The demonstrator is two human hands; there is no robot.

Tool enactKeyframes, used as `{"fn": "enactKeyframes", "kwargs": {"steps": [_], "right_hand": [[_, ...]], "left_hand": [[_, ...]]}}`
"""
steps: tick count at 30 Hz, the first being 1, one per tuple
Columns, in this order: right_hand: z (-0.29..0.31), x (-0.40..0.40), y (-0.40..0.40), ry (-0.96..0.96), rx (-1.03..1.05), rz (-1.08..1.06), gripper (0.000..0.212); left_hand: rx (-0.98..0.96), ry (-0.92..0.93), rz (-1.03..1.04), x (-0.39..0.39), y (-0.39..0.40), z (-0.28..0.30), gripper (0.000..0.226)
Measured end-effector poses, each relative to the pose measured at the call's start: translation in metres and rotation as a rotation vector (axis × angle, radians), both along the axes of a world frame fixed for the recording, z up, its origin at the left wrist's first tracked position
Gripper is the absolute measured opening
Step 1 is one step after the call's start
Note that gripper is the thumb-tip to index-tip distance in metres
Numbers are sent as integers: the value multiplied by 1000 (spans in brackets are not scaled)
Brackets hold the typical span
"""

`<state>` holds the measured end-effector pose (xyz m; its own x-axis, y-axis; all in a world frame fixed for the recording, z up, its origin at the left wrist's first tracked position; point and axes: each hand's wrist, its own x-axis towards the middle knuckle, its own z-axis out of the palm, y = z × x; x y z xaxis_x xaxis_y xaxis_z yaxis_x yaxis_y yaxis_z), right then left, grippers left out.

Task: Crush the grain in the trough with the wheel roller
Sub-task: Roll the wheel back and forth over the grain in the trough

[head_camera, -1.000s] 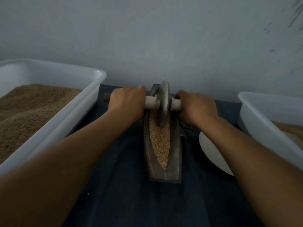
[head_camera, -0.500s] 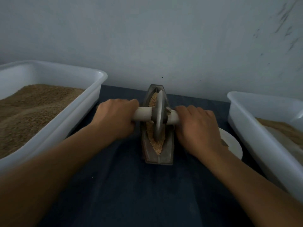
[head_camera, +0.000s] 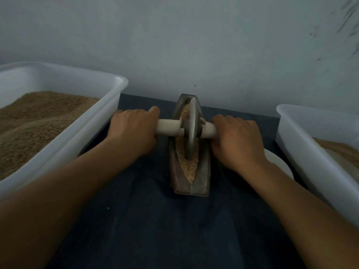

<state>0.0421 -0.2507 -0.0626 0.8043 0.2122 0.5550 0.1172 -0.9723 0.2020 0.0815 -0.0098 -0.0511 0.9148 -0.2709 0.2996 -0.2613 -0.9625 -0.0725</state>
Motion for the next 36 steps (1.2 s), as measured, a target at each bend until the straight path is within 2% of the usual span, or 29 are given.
{"fn": "enactKeyframes", "kwargs": {"steps": [5, 11, 18, 23, 26, 30, 36], "right_hand": [[3, 40, -7, 124, 61, -39, 26], [16, 81, -10, 247, 83, -121, 25], [13, 76, -6, 159, 4, -111, 20], [0, 41, -4, 58, 45, -96, 17], [-4, 14, 2, -6, 57, -72, 26], [-4, -22, 6, -95, 40, -17, 15], [4, -48, 8, -102, 64, 55, 32]], "left_hand": [[24, -48, 19, 27, -16, 7, 33], [-1, 39, 68, 57, -26, 14, 29], [-45, 83, 81, 50, -19, 9, 33], [3, 18, 15, 28, -13, 5, 33], [19, -23, 10, 12, -6, 3, 32], [6, -27, -20, -11, 5, 1, 30], [-47, -69, -75, -34, 19, 1, 27]]}}
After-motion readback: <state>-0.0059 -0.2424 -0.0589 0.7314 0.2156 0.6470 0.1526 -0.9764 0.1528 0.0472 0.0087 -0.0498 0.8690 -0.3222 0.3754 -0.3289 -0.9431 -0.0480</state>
